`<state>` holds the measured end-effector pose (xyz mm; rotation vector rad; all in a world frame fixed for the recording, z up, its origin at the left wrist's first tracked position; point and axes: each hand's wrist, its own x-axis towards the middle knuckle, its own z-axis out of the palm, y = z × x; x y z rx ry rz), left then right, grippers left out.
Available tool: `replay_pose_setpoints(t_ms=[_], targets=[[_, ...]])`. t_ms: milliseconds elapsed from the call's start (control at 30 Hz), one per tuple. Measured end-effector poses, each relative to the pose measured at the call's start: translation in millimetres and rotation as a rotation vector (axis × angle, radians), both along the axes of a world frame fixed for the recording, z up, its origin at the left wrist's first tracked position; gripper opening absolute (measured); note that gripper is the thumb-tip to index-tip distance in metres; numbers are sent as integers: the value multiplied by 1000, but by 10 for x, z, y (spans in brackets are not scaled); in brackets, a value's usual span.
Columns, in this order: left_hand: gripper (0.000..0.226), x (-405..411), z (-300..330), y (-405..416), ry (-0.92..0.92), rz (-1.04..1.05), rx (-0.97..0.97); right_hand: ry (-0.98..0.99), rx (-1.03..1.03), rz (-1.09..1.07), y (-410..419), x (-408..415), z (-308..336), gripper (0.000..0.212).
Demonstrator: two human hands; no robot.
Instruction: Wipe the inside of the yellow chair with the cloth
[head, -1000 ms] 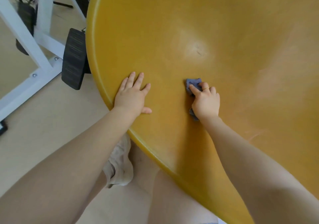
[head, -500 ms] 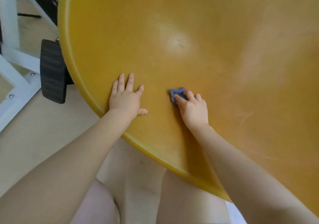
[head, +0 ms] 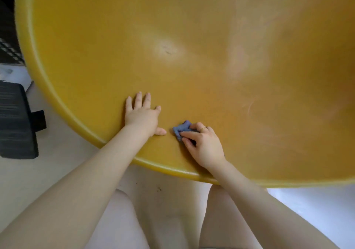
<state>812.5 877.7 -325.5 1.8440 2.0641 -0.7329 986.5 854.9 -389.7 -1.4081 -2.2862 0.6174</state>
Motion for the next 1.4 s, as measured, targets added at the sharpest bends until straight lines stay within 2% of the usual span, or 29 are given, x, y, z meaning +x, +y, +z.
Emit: replay_pose_setpoints(t_ms=[100,233,367,433,533,600,667,733,833,967,1133,1233,1333,1400], targets=[[96,112,-64,-44,-144,-87,-62,-61,-31,-21,127,145,-16,18],[105,175,-110,18,-119,-85,-87,-248,-43,-331,509,349,-79,24],[107,225,-146,73,-92,-81,-114,-296,-98,-563,618,290,-68,28],[107,231,-175,83,-97,-87,-106,-271,-88,-516,498,138,-45,28],[108,244,-193,133,-95,-104,-88,-185,-12,-306,141,-90,0,23],[109,272,-185,168,-92,-115,-98,-119,29,-242,-6,-132,13,22],[112,316,-171,210,-86,-150,-111,-138,-9,-212,42,-88,25,24],[112,342,-170,247,-100,-192,-123,-232,-54,-256,187,46,-5,27],[111,319,-213,266,-171,-234,-133,-417,-59,-518,419,375,-75,33],[112,301,-268,283,-244,-246,-127,-405,-128,-694,432,522,-77,36],[118,525,-346,318,-294,-256,-67,-246,-32,-512,-69,108,-27,31],[121,615,-359,344,-287,-234,-72,-182,-70,-386,-8,244,3,31],[116,728,-319,316,-278,-250,-76,-225,-92,-335,86,599,11,32],[113,850,-320,286,-316,-290,-93,-312,-64,-405,99,981,0,31]])
